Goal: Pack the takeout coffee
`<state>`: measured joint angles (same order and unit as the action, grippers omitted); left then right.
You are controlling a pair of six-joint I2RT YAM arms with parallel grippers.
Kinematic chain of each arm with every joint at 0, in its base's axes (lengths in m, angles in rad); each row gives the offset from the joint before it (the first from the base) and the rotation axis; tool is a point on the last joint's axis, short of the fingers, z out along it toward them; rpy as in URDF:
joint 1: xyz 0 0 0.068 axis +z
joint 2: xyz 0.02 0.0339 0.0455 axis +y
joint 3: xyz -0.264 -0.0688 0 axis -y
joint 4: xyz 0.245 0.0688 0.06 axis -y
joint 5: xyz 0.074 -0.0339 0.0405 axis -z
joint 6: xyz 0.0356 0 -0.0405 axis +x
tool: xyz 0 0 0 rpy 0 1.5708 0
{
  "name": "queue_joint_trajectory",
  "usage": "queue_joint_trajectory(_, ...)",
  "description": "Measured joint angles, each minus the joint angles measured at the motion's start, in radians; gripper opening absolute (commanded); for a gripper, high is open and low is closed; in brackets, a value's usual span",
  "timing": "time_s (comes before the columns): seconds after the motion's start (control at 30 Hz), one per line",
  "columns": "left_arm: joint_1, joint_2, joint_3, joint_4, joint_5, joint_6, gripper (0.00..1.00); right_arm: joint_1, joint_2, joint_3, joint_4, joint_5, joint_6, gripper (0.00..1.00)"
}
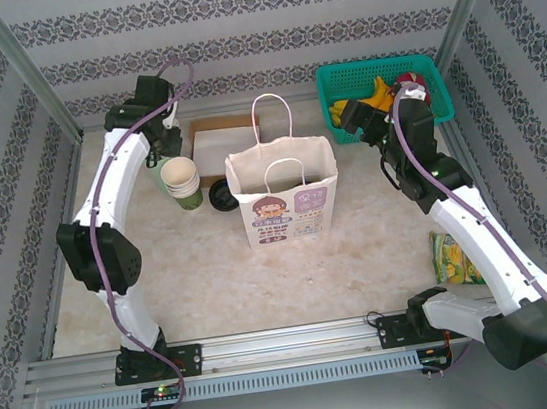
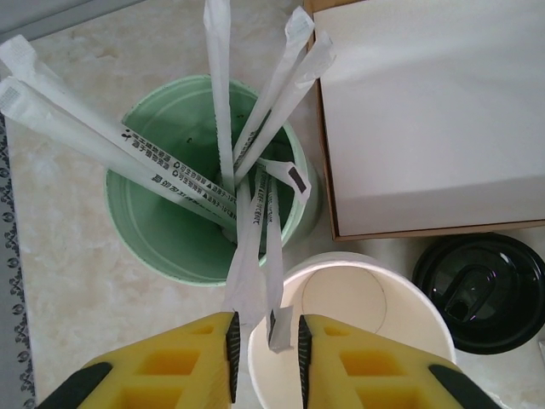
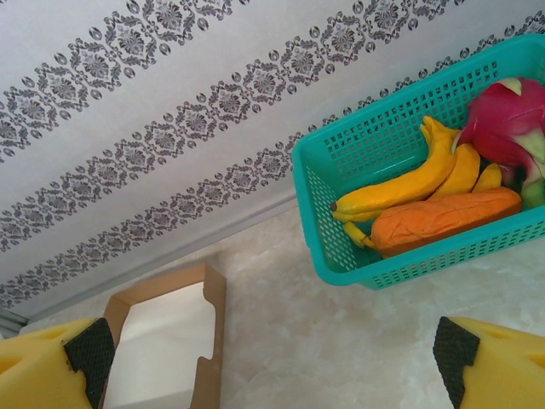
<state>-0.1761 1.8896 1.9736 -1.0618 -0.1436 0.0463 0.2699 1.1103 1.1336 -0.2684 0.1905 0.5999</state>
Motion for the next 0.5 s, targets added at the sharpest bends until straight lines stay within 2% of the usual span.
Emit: queue_joint_trajectory(0.5,0.000,0.033,0.014,0.000,-0.001,0.017,0.04,0.000,0.000,0.000,0.000,-0.013,0.001,0.98)
